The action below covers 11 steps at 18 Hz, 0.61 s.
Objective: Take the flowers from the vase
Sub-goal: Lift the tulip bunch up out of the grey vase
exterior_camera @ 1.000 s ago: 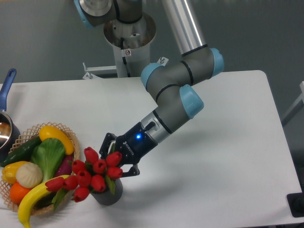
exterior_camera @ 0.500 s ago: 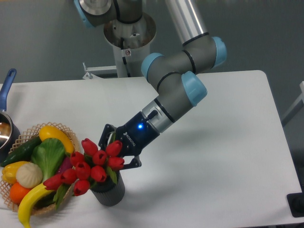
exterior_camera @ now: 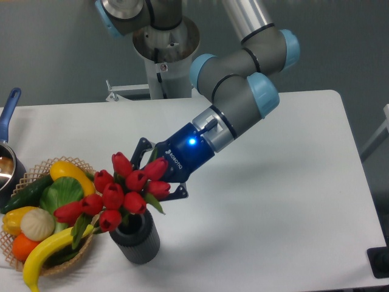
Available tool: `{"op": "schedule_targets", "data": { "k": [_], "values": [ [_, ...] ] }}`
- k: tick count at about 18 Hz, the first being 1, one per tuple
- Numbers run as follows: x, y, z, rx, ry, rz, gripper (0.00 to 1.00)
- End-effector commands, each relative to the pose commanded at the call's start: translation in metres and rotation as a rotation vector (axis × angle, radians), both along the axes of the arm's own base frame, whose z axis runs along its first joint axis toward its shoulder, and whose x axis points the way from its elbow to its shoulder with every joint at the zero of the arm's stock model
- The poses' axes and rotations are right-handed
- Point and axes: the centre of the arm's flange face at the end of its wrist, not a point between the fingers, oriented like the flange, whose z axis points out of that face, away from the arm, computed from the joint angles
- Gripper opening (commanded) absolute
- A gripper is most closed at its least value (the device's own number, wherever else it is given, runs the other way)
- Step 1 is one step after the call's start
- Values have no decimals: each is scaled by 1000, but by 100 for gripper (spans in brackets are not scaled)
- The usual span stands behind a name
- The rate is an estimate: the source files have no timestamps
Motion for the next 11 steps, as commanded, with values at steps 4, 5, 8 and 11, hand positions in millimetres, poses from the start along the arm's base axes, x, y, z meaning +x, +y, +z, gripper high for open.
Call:
{"op": "schedule_targets", "data": {
  "k": [4, 5, 8, 11],
  "values": [
    [-19, -7, 35, 32, -35, 20, 31],
    [-22, -10, 36, 29, -44, 26, 31],
    [-32, -21, 48, 50, -47, 42, 31],
    [-50, -42, 70, 73, -76, 73, 31]
  ]
}}
